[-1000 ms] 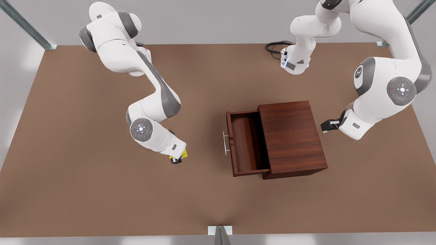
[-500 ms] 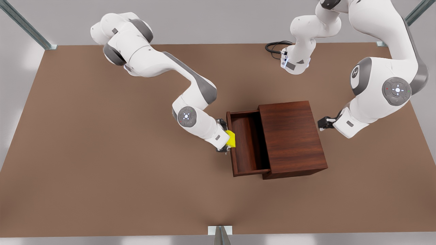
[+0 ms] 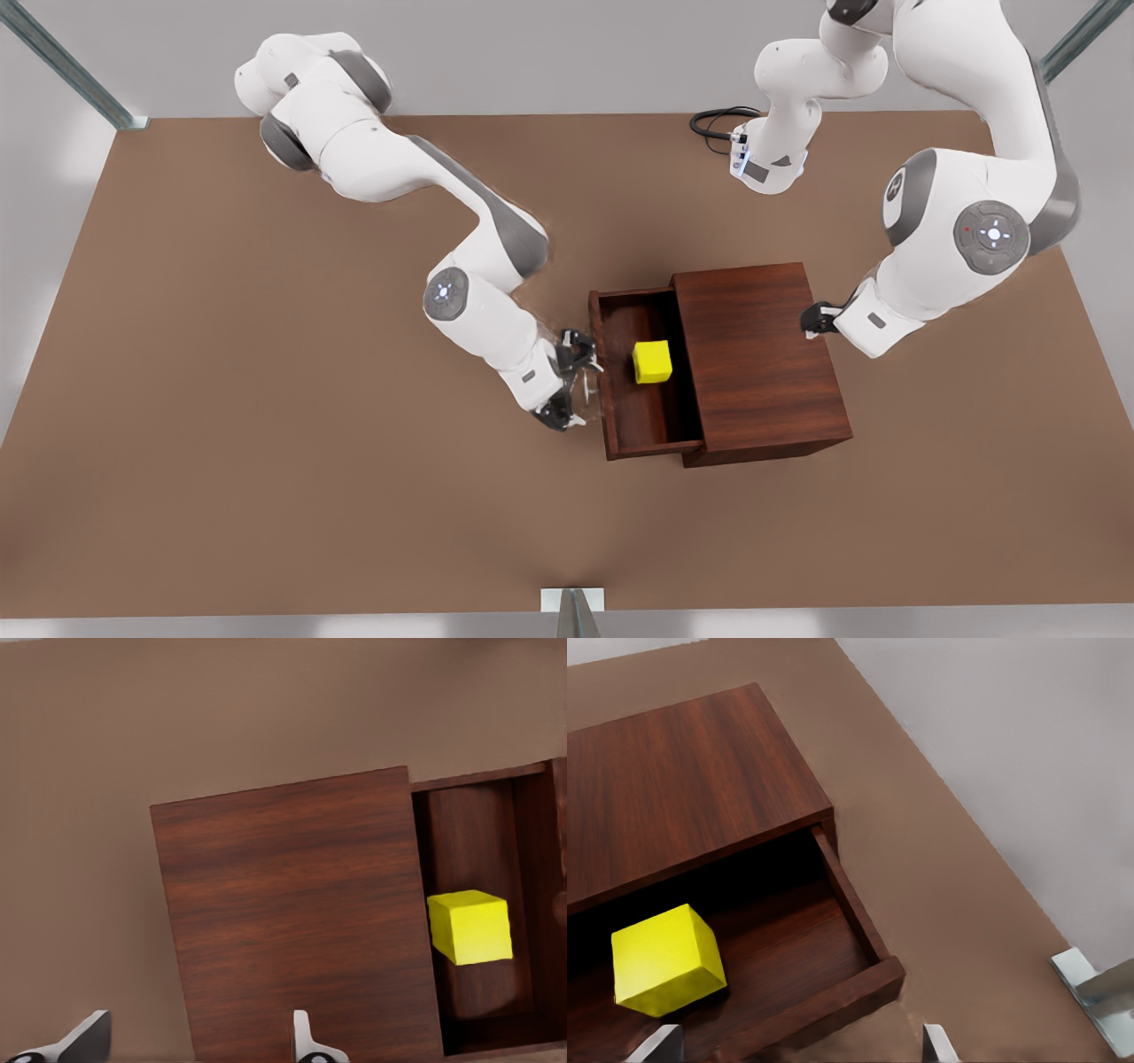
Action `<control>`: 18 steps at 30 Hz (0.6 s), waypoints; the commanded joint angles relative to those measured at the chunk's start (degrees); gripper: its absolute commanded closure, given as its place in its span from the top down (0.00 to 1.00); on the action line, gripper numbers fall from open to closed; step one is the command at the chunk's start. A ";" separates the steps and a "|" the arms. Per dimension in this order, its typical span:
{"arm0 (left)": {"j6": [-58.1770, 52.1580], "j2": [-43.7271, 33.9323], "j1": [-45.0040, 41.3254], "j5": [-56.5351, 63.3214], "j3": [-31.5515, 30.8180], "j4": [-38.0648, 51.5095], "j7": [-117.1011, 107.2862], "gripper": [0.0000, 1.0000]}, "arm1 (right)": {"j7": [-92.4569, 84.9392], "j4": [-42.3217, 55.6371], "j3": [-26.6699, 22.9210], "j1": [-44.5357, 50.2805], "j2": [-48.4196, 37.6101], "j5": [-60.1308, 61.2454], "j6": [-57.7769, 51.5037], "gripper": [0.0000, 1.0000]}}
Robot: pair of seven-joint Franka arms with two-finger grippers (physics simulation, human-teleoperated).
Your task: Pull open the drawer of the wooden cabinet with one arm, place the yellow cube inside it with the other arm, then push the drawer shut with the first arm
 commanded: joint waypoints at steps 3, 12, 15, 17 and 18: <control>5.11 5.40 -9.59 -3.05 -0.07 5.95 -62.27 0.85 | 10.16 -0.30 -3.45 -18.68 -6.46 -1.70 -32.86 1.00; 15.13 15.15 -29.09 -1.73 0.10 12.81 -119.66 0.00 | 37.93 -54.88 -16.99 -23.95 -36.69 -5.31 -16.34 1.00; 18.30 21.65 -40.35 8.90 0.19 16.23 -133.99 0.00 | 37.40 -53.48 -16.90 -27.03 -35.99 -5.57 -17.57 1.00; 24.18 24.11 -41.32 9.43 0.46 16.94 -136.54 0.00 | 37.49 -50.84 -16.73 -26.59 -33.62 -6.01 -17.48 1.00; 27.26 25.70 -41.49 9.70 0.54 16.85 -137.86 0.00 | 37.75 -49.09 -16.72 -26.68 -31.60 -6.10 -17.48 1.00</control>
